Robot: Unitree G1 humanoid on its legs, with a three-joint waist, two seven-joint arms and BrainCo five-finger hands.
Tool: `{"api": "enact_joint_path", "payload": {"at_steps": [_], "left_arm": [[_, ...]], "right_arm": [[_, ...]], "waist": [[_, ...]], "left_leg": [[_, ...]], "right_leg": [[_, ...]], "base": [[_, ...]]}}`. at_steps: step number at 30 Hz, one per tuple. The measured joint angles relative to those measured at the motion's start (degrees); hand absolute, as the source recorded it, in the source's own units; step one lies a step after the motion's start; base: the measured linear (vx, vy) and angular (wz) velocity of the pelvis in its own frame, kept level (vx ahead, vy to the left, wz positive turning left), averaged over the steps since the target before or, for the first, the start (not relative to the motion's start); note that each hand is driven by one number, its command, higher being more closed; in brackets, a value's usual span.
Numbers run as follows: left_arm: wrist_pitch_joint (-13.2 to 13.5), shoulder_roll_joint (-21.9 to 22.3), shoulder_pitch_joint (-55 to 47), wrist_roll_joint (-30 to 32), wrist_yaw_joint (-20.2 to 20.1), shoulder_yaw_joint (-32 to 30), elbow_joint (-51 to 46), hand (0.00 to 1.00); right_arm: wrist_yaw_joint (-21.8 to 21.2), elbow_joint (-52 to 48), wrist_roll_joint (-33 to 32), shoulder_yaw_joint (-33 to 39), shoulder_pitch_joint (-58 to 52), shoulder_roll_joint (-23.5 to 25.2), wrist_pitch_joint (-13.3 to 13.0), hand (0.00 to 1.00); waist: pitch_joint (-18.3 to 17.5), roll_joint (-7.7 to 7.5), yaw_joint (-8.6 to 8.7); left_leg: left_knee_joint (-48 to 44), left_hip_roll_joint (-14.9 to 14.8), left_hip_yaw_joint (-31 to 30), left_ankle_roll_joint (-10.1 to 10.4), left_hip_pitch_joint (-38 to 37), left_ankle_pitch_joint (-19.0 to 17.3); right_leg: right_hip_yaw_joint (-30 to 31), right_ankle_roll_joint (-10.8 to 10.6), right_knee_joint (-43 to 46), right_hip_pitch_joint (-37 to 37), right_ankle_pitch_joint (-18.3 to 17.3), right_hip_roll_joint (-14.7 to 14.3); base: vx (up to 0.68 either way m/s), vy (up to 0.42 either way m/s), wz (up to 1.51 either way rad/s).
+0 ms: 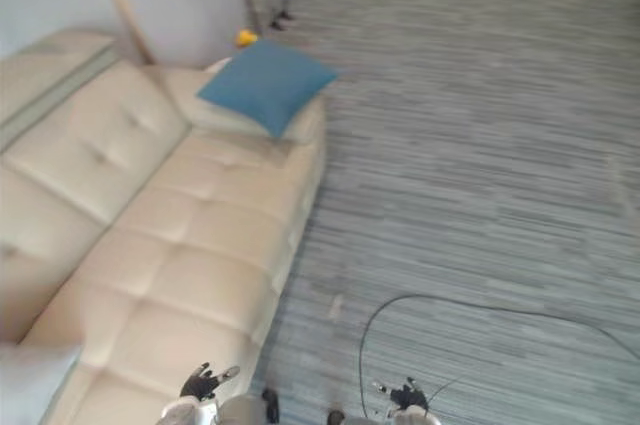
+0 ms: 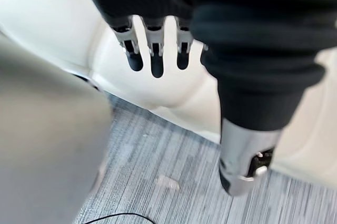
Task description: Pick up cushions and gather them together orderly.
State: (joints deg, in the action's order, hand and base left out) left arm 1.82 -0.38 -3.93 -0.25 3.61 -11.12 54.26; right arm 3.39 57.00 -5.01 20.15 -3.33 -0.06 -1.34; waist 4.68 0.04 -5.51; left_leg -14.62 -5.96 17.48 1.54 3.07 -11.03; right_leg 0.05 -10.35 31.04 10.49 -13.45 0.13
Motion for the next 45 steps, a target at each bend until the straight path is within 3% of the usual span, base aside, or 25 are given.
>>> {"api": "enact_joint_path", "payload": {"at_steps": [1, 3, 6, 8, 9, 10, 11, 13, 15, 16, 19, 22, 24, 25, 26, 27, 29, 30, 31, 34, 37, 40, 41, 42, 45], "left_arm": [[0.0, -0.1, 0.2, -0.1, 0.0, 1.7, 0.3, 0.0], [0.0, -0.3, 0.5, -0.5, 0.0, 3.4, 0.8, 0.0], [0.0, -0.6, 1.9, -1.3, 0.0, 4.9, 2.1, 0.0], [0.0, -0.8, 3.6, -1.3, 0.0, 6.1, 3.2, 0.0], [0.0, -0.5, 3.9, -1.2, 0.0, 5.9, 4.2, 0.0], [0.0, -0.1, 3.9, -1.2, 0.0, 5.9, 4.5, 0.0], [0.0, 1.1, 3.7, -1.0, -0.1, 5.4, 3.9, 0.0], [0.0, 1.4, 3.2, -1.0, 0.0, 5.3, 3.1, 0.0], [0.0, 2.5, 3.2, -1.2, -0.2, 4.8, 0.2, 0.0], [0.1, 2.5, 3.0, -1.2, -0.3, 4.8, -0.3, 0.0], [0.3, 2.5, 3.2, -1.6, -0.3, 4.9, -2.3, 0.0], [0.3, 2.7, 3.3, -1.6, -0.2, 4.8, -3.0, 0.0], [0.3, 3.0, 3.3, -1.5, -0.1, 5.0, -2.8, 0.0], [0.3, 3.0, 3.2, -1.5, -0.1, 5.2, -2.5, 0.0], [0.2, 2.6, 3.6, -1.5, -0.1, 5.6, -1.5, 0.0], [0.1, 2.5, 3.8, -1.5, -0.1, 5.6, -1.2, 0.0], [0.0, 1.3, 3.9, -1.5, -0.2, 6.2, 0.0, 0.0], [-0.1, 0.9, 4.1, -1.5, -0.2, 7.4, 0.5, 0.0], [-0.1, 0.5, 4.1, -1.5, -0.2, 7.9, 1.0, 0.0], [-0.5, -1.4, 3.6, -1.5, -0.1, 8.8, 2.2, 0.0], [-0.7, -3.1, 3.6, -1.4, -0.1, 10.5, 2.8, 0.0], [-0.9, -3.3, 3.6, -1.3, -0.1, 10.6, 3.7, 0.0], [-0.9, -3.4, 3.9, -1.0, 0.1, 10.3, 4.2, 0.0], [-0.8, -2.5, 3.6, -1.0, -0.1, 10.3, 4.6, 0.0], [-0.8, -1.5, 3.1, -1.0, -0.1, 9.7, 4.9, 0.0]], "right_arm": [[0.0, 0.0, 0.0, 0.1, 0.4, -0.3, -0.1, 0.0], [-0.1, 0.1, 0.2, 0.0, 0.8, -0.7, -0.2, 0.0], [-0.1, 0.1, 0.1, 0.0, 1.6, -0.6, -0.3, 0.0], [0.0, 0.2, 0.0, 0.9, 2.2, -0.6, -0.3, 0.0], [0.0, 1.0, 0.0, 2.0, 2.2, -0.8, -0.3, 0.0], [0.0, 1.2, 0.0, 2.3, 2.3, -1.2, -0.3, 0.0], [0.1, 1.4, 0.0, 3.3, 2.1, -1.6, -0.1, 0.0], [0.0, 1.1, -0.1, 3.2, 1.4, -1.4, -0.1, 0.0], [0.3, 0.5, -0.1, 1.9, 0.9, -1.4, 0.1, 0.0], [0.3, 0.5, -0.1, 1.5, 0.9, -1.3, 0.1, 0.0], [0.4, 0.2, -0.2, -0.1, 1.1, -0.9, 0.3, 0.0], [0.7, 0.1, -1.9, 0.0, 1.6, -0.4, 0.5, 0.0], [1.1, 0.1, -1.9, 0.3, 2.3, -0.4, 0.5, 0.0], [1.1, 0.2, -1.8, 0.5, 2.3, -0.5, 0.5, 0.0], [1.1, 0.4, -1.8, 1.1, 2.4, -0.6, 0.6, 0.0], [1.1, 0.3, -1.8, 1.1, 2.6, -0.1, 0.7, 0.0], [0.8, 0.4, -1.5, 1.1, 2.2, 0.2, 0.7, 0.0], [0.5, 0.5, -1.2, 1.1, 2.1, 0.3, 0.7, 0.0], [0.4, 1.0, -1.2, 1.1, 2.0, 0.3, 0.7, 0.0], [0.2, 1.3, 0.2, 1.6, 2.1, -0.3, 0.8, 0.0], [0.0, 2.1, 0.5, 1.7, 2.8, -0.4, 0.8, 0.0], [0.1, 3.0, 0.5, 1.7, 2.7, -0.9, 0.9, 0.0], [0.0, 3.3, 0.5, 2.0, 2.2, -1.2, 0.9, 0.0], [0.2, 4.0, 0.4, 2.9, 2.7, -2.3, 0.8, 0.0], [0.1, 4.9, 0.5, 4.5, 3.3, -2.9, 0.9, 0.0]], "waist": [[0.5, 0.33, 0.15], [1.0, 1.22, 0.47], [1.0, 1.17, 2.17], [1.8, 0.9, 2.95], [2.9, 1.1, 2.92], [2.9, 1.73, 2.87], [2.9, 2.51, 2.89], [3.1, 2.29, 3.32], [3.9, 2.3, 3.02], [3.9, 2.14, 2.79], [4.1, 1.12, 2.14], [4.1, 1.0, 1.77], [4.0, 1.17, 1.55], [3.8, 1.48, 1.45], [3.0, 1.79, 0.83], [2.7, 0.91, 0.63], [2.5, -0.81, 0.6], [2.9, -1.03, 0.97], [2.9, -1.04, 1.22], [3.2, -0.41, 1.87], [3.2, -0.18, 2.43], [3.4, -0.46, 2.71], [3.8, -0.76, 3.2], [3.8, 1.12, 2.98], [3.5, 2.6, 3.38]], "left_leg": [[2.0, 0.4, 1.4, -0.1, -3.7, -0.1], [6.2, 0.2, 2.6, -0.1, -9.5, -0.1], [9.2, -0.5, 1.7, -0.1, -11.3, -0.1], [10.5, -0.6, 0.2, 1.7, -12.2, -0.8], [10.4, -0.9, -0.8, 3.6, -14.4, -2.0], [10.2, -1.4, -0.8, 3.7, -14.8, -1.9], [3.9, -3.0, -1.4, 3.7, -13.1, -1.5], [-8.1, -5.2, -3.6, 4.1, -8.2, -1.3], [-36.1, -9.8, -7.7, 4.4, 3.6, 3.7], [-39.3, -10.1, -7.6, 4.5, 5.1, 3.6], [-39.8, -10.3, -2.3, 2.7, 12.4, 2.4], [-22.6, -8.2, 2.8, 1.9, 14.6, 1.9], [-4.8, -3.8, 2.2, 2.3, 13.2, 6.5], [-2.1, -3.3, 2.1, 2.6, 12.7, 8.0], [-1.1, -1.8, 0.2, -0.4, 12.3, 10.8], [-1.5, -1.0, 1.0, -0.6, 11.8, 9.3], [0.8, 1.6, 3.9, -1.6, 6.6, 6.2], [1.6, 2.7, 3.8, -1.4, 3.4, 4.6], [2.0, 2.9, 3.8, -1.3, 2.0, 4.0], [5.9, 3.3, 4.6, -1.2, -6.2, 3.1], [8.6, 2.1, 2.4, -0.5, -9.4, 2.8], [8.6, 1.4, 0.0, 1.2, -10.5, 1.7], [8.5, 1.2, -1.9, 3.0, -12.1, 0.6], [8.7, -0.5, -2.6, 3.8, -13.1, 0.8], [5.9, -1.8, -4.2, 4.0, -13.6, 0.9]], "right_leg": [[-5.8, 1.1, 7.2, 2.5, -0.8, 3.1], [-12.9, 5.2, 9.2, 3.7, -2.7, 6.8], [-13.4, 6.5, 1.5, 6.6, -1.6, 7.0], [-10.6, 6.9, -8.2, 8.3, 4.4, 6.6], [-10.1, 10.0, -9.3, 7.1, 9.2, 6.0], [-10.3, 10.2, -8.8, 6.8, 8.2, 5.6], [-11.1, 10.6, -6.9, 5.9, 4.5, 5.4], [-12.5, 11.3, -7.3, 3.6, 3.1, 5.3], [-15.0, 13.3, -9.3, -4.0, 0.7, 4.2], [-15.1, 13.6, -9.9, -5.4, 0.4, 4.1], [-16.0, 13.3, -16.0, -12.1, 0.2, 4.1], [-16.3, 12.1, -20.8, -17.0, 0.5, 4.1], [-15.5, 9.9, -23.3, -20.1, -0.6, 4.3], [-15.1, 9.3, -23.5, -20.6, -0.9, 4.1], [-13.3, 7.5, -22.8, -21.2, -2.8, 4.8], [-13.0, 7.0, -22.5, -21.7, -3.1, 5.8], [-8.6, 4.5, -4.2, -14.9, -2.3, 10.4], [-8.6, 0.6, 8.1, -9.9, 0.0, 12.8], [-9.0, 0.4, 11.4, -8.8, 0.2, 13.5], [-17.3, 3.2, 15.3, -5.5, -2.1, 17.1], [-23.0, 5.3, 1.3, 0.1, -1.4, 15.0], [-19.7, 7.1, -13.9, 1.4, 7.5, 11.7], [-18.4, 8.5, -17.2, 0.0, 13.0, 10.9], [-18.9, 8.8, -16.2, -1.4, 11.9, 9.3], [-19.7, 8.8, -11.0, -1.6, 4.5, 8.9]], "base": [[0.28, 0.118, -0.36], [0.33, 0.079, -0.35], [0.27, -0.067, 0.13], [0.34, -0.205, 0.29], [0.31, -0.188, 0.13], [0.54, -0.355, 0.08], [0.37, -0.277, 0.14], [0.38, -0.289, 0.33], [0.37, -0.217, 0.37], [0.35, -0.123, 0.09], [0.32, -0.064, 0.09], [0.41, 0.042, 0.01], [0.46, 0.167, -0.16], [0.41, 0.267, -0.41], [0.25, 0.181, -0.37], [0.52, 0.297, -0.52], [0.5, 0.274, -0.42], [0.39, 0.249, -0.19], [0.4, 0.21, 0.02], [0.37, 0.124, 0.06], [0.4, -0.041, 0.37], [0.35, -0.169, 0.55], [0.46, -0.264, 0.38], [0.39, -0.222, 0.27], [0.27, -0.211, 0.11]]}}
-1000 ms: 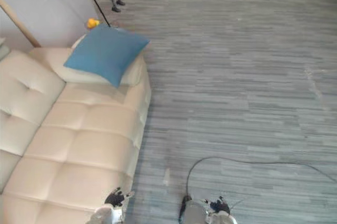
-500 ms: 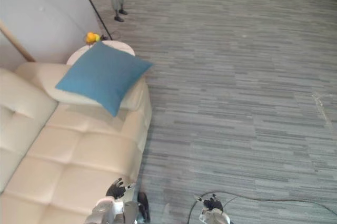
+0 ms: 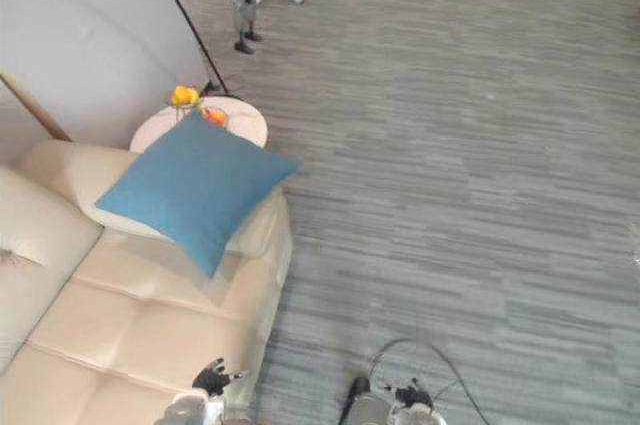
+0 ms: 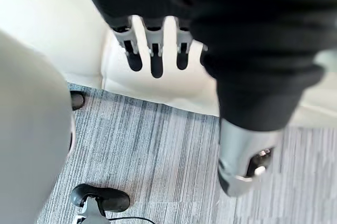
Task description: Pick up cushions and gather them together orderly.
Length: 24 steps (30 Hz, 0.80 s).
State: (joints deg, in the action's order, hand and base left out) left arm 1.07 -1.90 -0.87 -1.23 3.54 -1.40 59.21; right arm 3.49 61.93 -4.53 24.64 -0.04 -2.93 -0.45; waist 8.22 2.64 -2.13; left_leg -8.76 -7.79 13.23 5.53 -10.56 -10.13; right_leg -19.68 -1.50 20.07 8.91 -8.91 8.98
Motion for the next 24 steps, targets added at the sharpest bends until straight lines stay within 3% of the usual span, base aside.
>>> {"api": "enact_joint_path", "payload": {"at_steps": [1, 2, 3, 5, 6, 8, 9, 10, 13, 16, 17, 18, 20, 22, 24], "left_arm": [[0.0, 0.1, 0.0, 0.0, 0.0, -0.2, -0.1, 0.0], [0.4, 0.2, 0.2, 0.0, 0.0, -1.5, -0.6, 0.0], [0.4, 0.6, 0.2, 0.0, 0.0, -2.6, -1.7, 0.0], [0.6, 0.8, 0.1, -0.1, 0.0, -2.8, -3.3, 0.0], [0.6, 0.9, 0.1, -0.1, 0.0, -2.8, -3.4, 0.0], [0.7, 0.9, 0.4, -0.1, 0.1, -2.0, -3.7, 0.0], [0.7, 1.1, 0.5, -0.1, 0.0, -1.8, -3.7, 0.0], [0.7, 1.8, 0.6, -0.1, 0.1, -1.8, -3.7, 0.0], [0.7, 0.9, 0.7, -0.1, 0.1, -1.9, -3.7, 0.0], [0.5, 0.8, 0.8, -0.1, 0.1, -1.9, -3.0, 0.0], [0.5, 0.8, 0.7, -0.1, 0.1, -1.9, -2.5, 0.0], [0.5, 0.7, 0.5, -0.1, 0.1, -1.9, -2.4, 0.0], [0.3, 0.1, 0.2, -0.1, 0.1, -1.7, -2.4, 0.0], [0.3, -0.1, 0.2, -0.1, 0.1, -1.6, -2.3, 0.0], [0.2, -0.1, 0.2, -0.1, 0.1, -1.6, -2.2, 0.0]], "right_arm": [[0.0, 0.0, 0.0, 0.0, -0.4, 0.1, 0.0, 0.0], [-0.1, -0.2, -0.1, 0.3, -1.1, 0.6, -0.2, 0.0], [0.0, -0.3, -0.2, -1.4, -0.9, 0.7, -0.1, 0.0], [0.0, -0.3, -0.2, -2.7, -1.0, 0.3, 0.0, 0.0], [0.1, -0.3, -0.2, -2.6, -1.1, 0.4, 0.0, 0.0], [0.2, -0.3, -0.5, -2.2, -1.0, 0.4, 0.0, 0.0], [0.2, -0.7, -0.5, -2.2, -0.9, 0.4, 0.0, 0.0], [0.4, -1.5, -0.5, -2.1, -1.2, 0.4, 0.0, 0.0], [0.4, -1.5, -0.6, -1.7, -1.3, 2.0, 0.2, 0.0], [0.4, -2.1, -0.4, -1.7, -0.5, 1.9, 0.2, 0.0], [0.4, -2.4, -0.3, -1.7, -0.9, 1.9, 0.2, 0.0], [0.2, -2.8, -0.1, -1.9, -1.1, 2.3, 0.1, 0.0], [0.0, -2.6, -0.1, -2.3, -1.3, 2.3, 0.0, 0.0], [0.0, -2.6, 0.0, -2.5, -1.5, 2.1, 0.0, 0.0], [-0.1, -2.6, -0.1, -2.4, -1.9, 1.7, -0.1, 0.0]], "waist": [[0.1, -0.23, 0.04], [0.3, -1.41, 0.09], [0.5, -0.97, -0.02], [0.8, -0.5, -0.4], [0.8, -0.58, -0.49], [0.9, -0.75, -1.07], [0.8, -0.6, -1.08], [0.7, 0.21, -1.06], [0.1, -2.51, -1.18], [0.4, -2.39, -1.23], [0.3, -2.11, -1.24], [0.4, -2.44, -1.24], [0.1, -2.67, -0.98], [0.0, -2.69, -0.94], [0.1, -2.26, -0.62]], "left_leg": [[-2.3, -0.5, -0.4, 0.1, 0.8, -0.1], [-11.8, -1.8, -2.2, 0.4, 4.8, -0.3], [-26.2, -4.6, -4.4, 1.8, 11.4, 1.0], [-37.1, -7.2, -4.5, 1.6, 16.7, -0.1], [-37.5, -7.1, -4.1, 1.6, 17.7, -0.9], [-30.2, -5.1, -0.9, 0.3, 19.9, -1.9], [-23.2, -3.8, 0.9, -1.4, 20.2, -0.2], [-13.9, -2.3, 3.0, -2.5, 20.5, 4.0], [-6.2, 1.8, 4.8, -4.2, 17.0, 5.7], [-3.5, 3.6, 5.3, -5.1, 13.9, 5.0], [-2.0, 4.2, 5.2, -5.3, 11.4, 4.4], [-1.5, 4.9, 4.9, -5.7, 9.0, 2.8], [-1.5, 5.4, 4.0, -5.8, 6.8, 1.2], [-1.4, 5.0, 2.6, -5.5, 6.0, 0.3], [-1.4, 3.7, -0.1, -4.5, 5.5, -0.4]], "right_leg": [[-0.5, 0.0, 0.0, -0.6, -0.6, 0.0], [-1.6, 0.1, -0.9, -2.7, -1.6, -0.1], [-3.0, 0.6, -2.5, -5.6, -2.2, -1.5], [-4.2, 2.0, -3.9, -9.3, -2.8, -2.7], [-4.6, 2.0, -4.3, -10.5, -2.8, -2.7], [-4.8, 1.7, -6.6, -12.9, -2.8, -2.5], [-4.8, 1.1, -6.8, -13.2, -3.1, -2.3], [-5.1, 0.0, -6.2, -13.9, -3.8, -2.6], [-3.3, -1.7, -8.1, -14.8, -3.7, -1.0], [-1.7, -1.9, -3.0, -14.4, -3.6, 1.5], [-0.5, -2.0, 4.6, -12.6, -3.5, 3.1], [0.9, -3.8, 15.8, -9.0, -2.2, 5.8], [2.0, -5.0, 24.0, -5.6, -3.0, 8.3], [1.3, -4.6, 23.7, -3.9, -5.3, 8.5], [2.2, -4.6, 16.0, -0.9, -5.8, 7.1]], "base": [[0.3, -0.29, 0.37], [0.26, -0.271, 0.44], [0.25, -0.246, 0.41], [0.21, -0.095, 0.18], [0.23, -0.051, 0.04], [0.18, -0.008, -0.03], [0.23, 0.07, 0.06], [0.31, 0.116, 0.24], [0.26, 0.085, 0.18], [0.21, 0.124, 0.03], [0.13, 0.133, 0.12], [0.12, 0.117, 0.14], [0.16, 0.055, 0.24], [0.15, 0.01, 0.35], [0.26, -0.084, 0.53]]}}
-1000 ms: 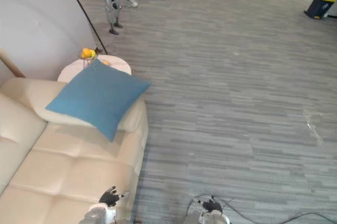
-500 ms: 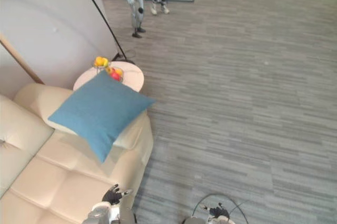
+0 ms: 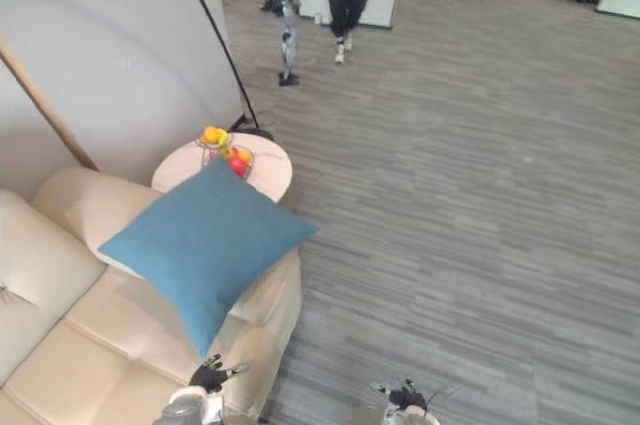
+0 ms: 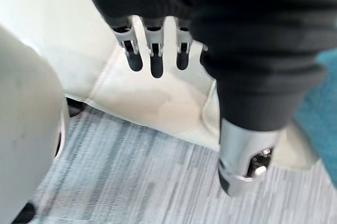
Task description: Pick up cushions and gather them together orderly.
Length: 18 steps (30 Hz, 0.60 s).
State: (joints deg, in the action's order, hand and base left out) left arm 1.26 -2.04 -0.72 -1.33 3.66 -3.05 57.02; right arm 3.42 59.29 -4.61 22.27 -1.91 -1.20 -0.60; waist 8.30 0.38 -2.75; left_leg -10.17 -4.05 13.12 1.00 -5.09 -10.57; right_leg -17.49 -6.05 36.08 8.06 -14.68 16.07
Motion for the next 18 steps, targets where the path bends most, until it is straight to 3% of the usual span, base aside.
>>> {"api": "enact_joint_path", "payload": {"at_steps": [1, 4, 5, 6, 7, 8, 11, 13, 15, 16, 17, 18], "left_arm": [[0.0, 0.0, 0.0, 0.0, 0.0, -0.1, 0.0, 0.0], [-0.3, 0.5, 0.0, 0.0, 0.0, -2.4, 0.7, 0.0], [-0.3, 0.6, 0.0, 0.0, 0.1, -2.9, 0.9, 0.0], [-0.3, 0.4, -0.1, 0.0, 0.1, -3.9, 1.0, 0.0], [-0.3, 1.2, -0.1, 0.1, 0.2, -4.8, 1.4, 0.0], [-0.2, 2.8, -0.8, 0.0, 0.1, -5.2, 1.8, 0.0], [0.0, 5.2, -1.1, 0.0, 0.1, -6.6, 1.0, 0.0], [0.0, 5.2, -0.9, 0.0, 0.0, -6.6, 0.3, 0.0], [0.1, 5.2, -0.7, 0.0, -0.1, -5.7, -1.0, 0.0], [0.1, 5.2, -0.6, 0.0, -0.1, -5.1, -1.0, 0.0], [0.0, 5.1, -0.5, 0.0, -0.2, -4.3, -1.0, 0.0], [-0.1, 5.1, -0.4, 0.0, -0.2, -4.2, -0.9, 0.0]], "right_arm": [[0.0, 0.0, 0.0, 0.0, 0.1, -0.1, 0.0, 0.0], [0.0, 0.1, 0.0, -0.3, 0.4, -0.5, -0.1, 0.0], [-0.1, 0.1, 0.0, -0.5, 0.3, -0.5, -0.1, 0.0], [-0.2, 0.3, -0.1, -0.7, -0.1, -0.4, -0.1, 0.0], [-0.4, 0.4, -0.3, -0.4, -0.4, -0.7, -0.1, 0.0], [-0.5, 0.5, -0.1, -0.5, -0.5, -2.4, -0.1, 0.0], [-0.6, 0.7, 0.0, -0.6, -0.4, -3.2, 0.2, 0.0], [-0.7, 0.7, 0.0, -0.6, -0.8, -2.5, 0.3, 0.0], [-0.4, 0.4, -0.1, -0.6, -1.5, -2.0, 0.3, 0.0], [-0.4, 0.2, -0.1, -0.6, -1.6, -2.1, 0.3, 0.0], [-0.3, 0.1, -0.1, -0.6, -1.6, -2.0, 0.3, 0.0], [-0.3, 0.0, -0.1, -0.6, -1.6, -1.9, 0.3, 0.0]], "waist": [[0.0, 0.07, -0.01], [0.1, 0.74, 0.27], [0.0, 0.6, 0.37], [-0.5, -0.6, 0.64], [-0.7, 0.23, 0.91], [-2.1, 2.14, 0.87], [-2.5, 4.3, 0.82], [-2.4, 3.99, 0.79], [-1.7, 2.7, 0.76], [-1.7, 2.62, 0.76], [-1.8, 2.41, 0.76], [-1.8, 2.23, 0.79]], "left_leg": [[0.0, -0.3, -0.3, 0.2, -0.1, -0.1], [0.1, -3.7, -5.1, 3.3, -1.2, -2.0], [0.1, -4.0, -6.0, 4.0, -1.1, -2.4], [0.0, -3.5, -8.3, 5.5, -1.2, -3.3], [0.1, -4.2, -10.7, 5.8, -1.6, -3.6], [0.8, -5.6, -12.6, 5.0, -1.4, -2.6], [-4.7, -7.2, -13.4, 6.2, 1.9, 2.0], [-12.1, -9.0, -11.2, 7.2, 6.2, 4.0], [-17.2, -10.5, -1.3, 5.9, 9.1, 4.7], [-16.7, -10.5, 1.1, 5.6, 9.2, 4.9], [-14.5, -10.6, 9.3, 4.4, 9.2, 5.3], [-13.3, -10.4, 10.5, 4.1, 9.1, 5.5]], "right_leg": [[0.8, 0.0, -1.7, 0.5, 0.2, -0.5], [13.3, -0.5, -14.8, 3.2, 5.2, -6.8], [15.7, -0.7, -16.7, 3.1, 6.4, -7.7], [20.7, -2.0, -19.6, 3.0, 9.7, -8.1], [19.1, -0.3, -16.5, 3.1, 9.1, -8.6], [16.6, 0.5, -13.6, 4.1, 5.9, -9.4], [10.4, 3.6, -11.7, 1.3, 2.7, -8.6], [6.0, 4.6, -14.2, -2.7, 2.6, -8.5], [0.2, 5.2, -17.9, -8.7, 2.5, -8.0], [-0.7, 5.2, -18.3, -9.5, 2.5, -7.9], [-3.3, 5.1, -18.5, -10.4, 2.5, -7.5], [-4.1, 5.1, -18.5, -10.4, 2.5, -7.2]], "base": [[0.34, -0.193, 0.57], [0.27, -0.245, 0.53], [0.33, -0.375, 0.85], [0.27, -0.342, 0.87], [0.45, -0.47, 1.05], [0.39, -0.349, 0.76], [0.38, -0.323, 0.89], [0.29, -0.264, 1.04], [0.24, -0.2, 1.19], [0.16, -0.094, 1.06], [0.09, -0.037, 0.75], [0.11, -0.001, 1.09]]}}
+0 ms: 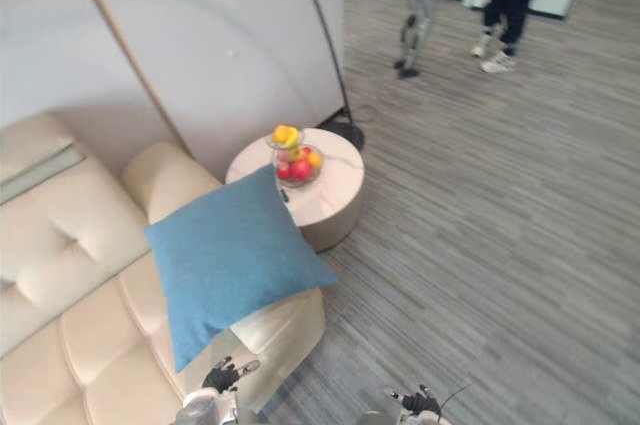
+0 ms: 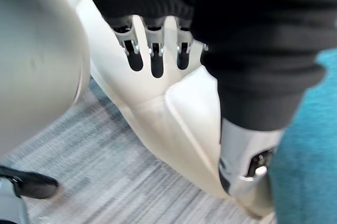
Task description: Pick up cushions and gather them together orderly.
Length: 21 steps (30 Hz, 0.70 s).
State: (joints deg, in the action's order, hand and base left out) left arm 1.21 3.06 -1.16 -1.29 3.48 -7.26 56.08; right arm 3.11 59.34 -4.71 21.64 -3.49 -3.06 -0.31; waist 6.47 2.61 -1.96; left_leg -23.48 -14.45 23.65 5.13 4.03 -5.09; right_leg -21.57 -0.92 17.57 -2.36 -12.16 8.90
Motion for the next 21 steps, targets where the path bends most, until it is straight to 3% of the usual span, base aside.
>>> {"api": "enact_joint_path", "payload": {"at_steps": [3, 8, 17, 21], "left_arm": [[-0.3, -0.5, 0.6, 0.2, -0.1, 2.1, 0.3, 0.0], [-0.4, -2.4, 0.3, 1.2, -0.1, 2.1, 0.9, 0.0], [-0.4, -4.2, 0.4, 1.2, -0.1, 2.2, 2.1, 0.0], [-0.4, -6.6, -0.4, 1.1, 0.2, 2.1, 1.9, 0.0]], "right_arm": [[0.0, 0.1, -0.1, 0.1, 0.0, 1.1, 0.3, 0.0], [0.0, 0.0, -0.2, 0.1, -0.1, 3.0, 0.2, 0.0], [0.3, 0.0, 0.1, 0.2, -0.1, 2.6, 0.2, 0.0], [0.4, -0.4, 0.1, 1.1, 0.9, -0.3, 0.2, 0.0]], "waist": [[0.1, -0.74, 0.46], [0.1, -3.3, 0.41], [0.0, -3.49, 0.68], [0.1, -3.33, 0.75]], "left_leg": [[10.9, 2.7, 7.7, -1.1, -1.3, 1.1], [19.6, 6.4, 6.3, -1.4, -6.5, 4.8], [29.4, 10.0, 2.5, -2.5, -8.5, 9.7], [29.8, 10.8, 0.7, -3.0, -7.9, 10.0]], "right_leg": [[-3.6, -0.3, -1.7, 0.0, 0.2, 0.8], [-3.5, -1.5, -4.4, -4.0, 2.1, 1.1], [-3.4, -2.1, -4.8, -3.7, 3.2, 1.5], [-2.9, -2.2, -5.3, -3.8, 3.0, 2.1]], "base": [[0.07, 0.078, 1.08], [0.04, 0.063, 0.33], [-0.05, 0.022, 0.16], [-0.11, 0.022, 0.22]]}}
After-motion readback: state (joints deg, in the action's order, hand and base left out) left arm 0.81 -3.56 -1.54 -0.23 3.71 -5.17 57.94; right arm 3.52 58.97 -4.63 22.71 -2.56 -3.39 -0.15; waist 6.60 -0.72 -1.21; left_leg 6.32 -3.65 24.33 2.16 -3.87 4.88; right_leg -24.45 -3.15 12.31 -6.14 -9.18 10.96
